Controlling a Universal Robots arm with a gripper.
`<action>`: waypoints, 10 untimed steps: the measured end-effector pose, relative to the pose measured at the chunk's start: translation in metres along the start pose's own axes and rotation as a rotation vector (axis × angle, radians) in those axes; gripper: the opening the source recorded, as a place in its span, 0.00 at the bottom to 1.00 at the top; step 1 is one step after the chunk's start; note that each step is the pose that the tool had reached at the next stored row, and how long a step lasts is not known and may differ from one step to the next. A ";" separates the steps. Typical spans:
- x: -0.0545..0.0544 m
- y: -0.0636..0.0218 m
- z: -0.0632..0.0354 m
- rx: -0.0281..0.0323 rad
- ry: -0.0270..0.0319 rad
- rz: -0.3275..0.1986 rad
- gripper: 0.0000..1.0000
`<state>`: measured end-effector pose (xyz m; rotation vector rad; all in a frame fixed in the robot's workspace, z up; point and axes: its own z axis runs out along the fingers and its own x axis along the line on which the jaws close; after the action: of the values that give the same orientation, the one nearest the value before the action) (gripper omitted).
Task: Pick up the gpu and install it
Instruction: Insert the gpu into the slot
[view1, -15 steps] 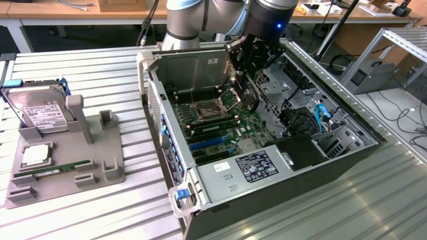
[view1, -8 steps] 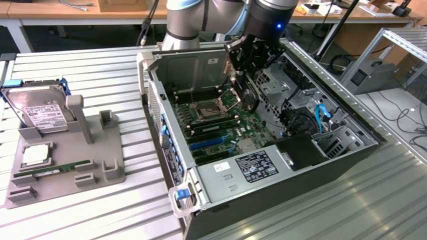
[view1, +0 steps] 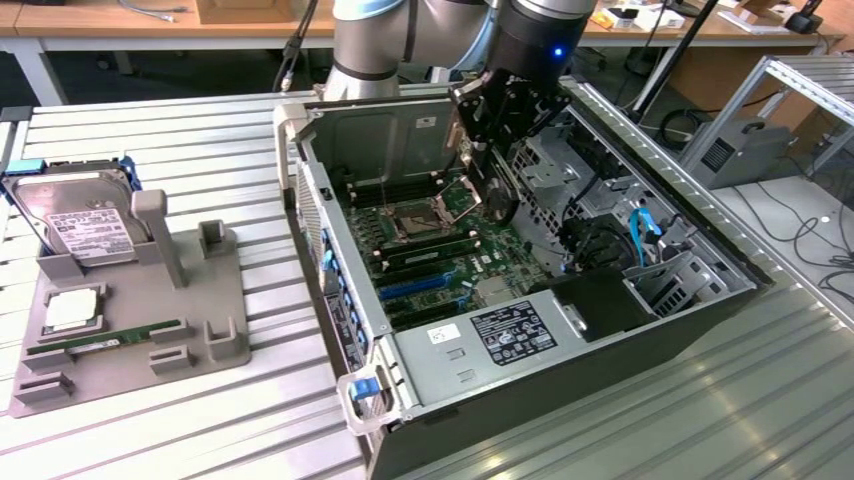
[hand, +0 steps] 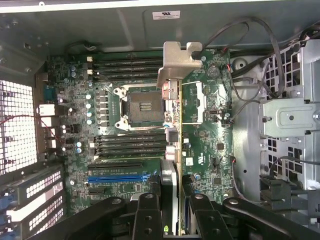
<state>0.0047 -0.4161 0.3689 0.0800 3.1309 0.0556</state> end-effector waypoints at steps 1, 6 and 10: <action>0.000 0.0000 0.0000 0.0000 0.0000 0.000 0.27; 0.000 0.0000 0.0000 -0.0002 0.0010 -0.028 0.27; 0.000 0.0000 0.0000 -0.0006 0.0027 -0.075 0.27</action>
<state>0.0047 -0.4161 0.3690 -0.0372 3.1330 0.0561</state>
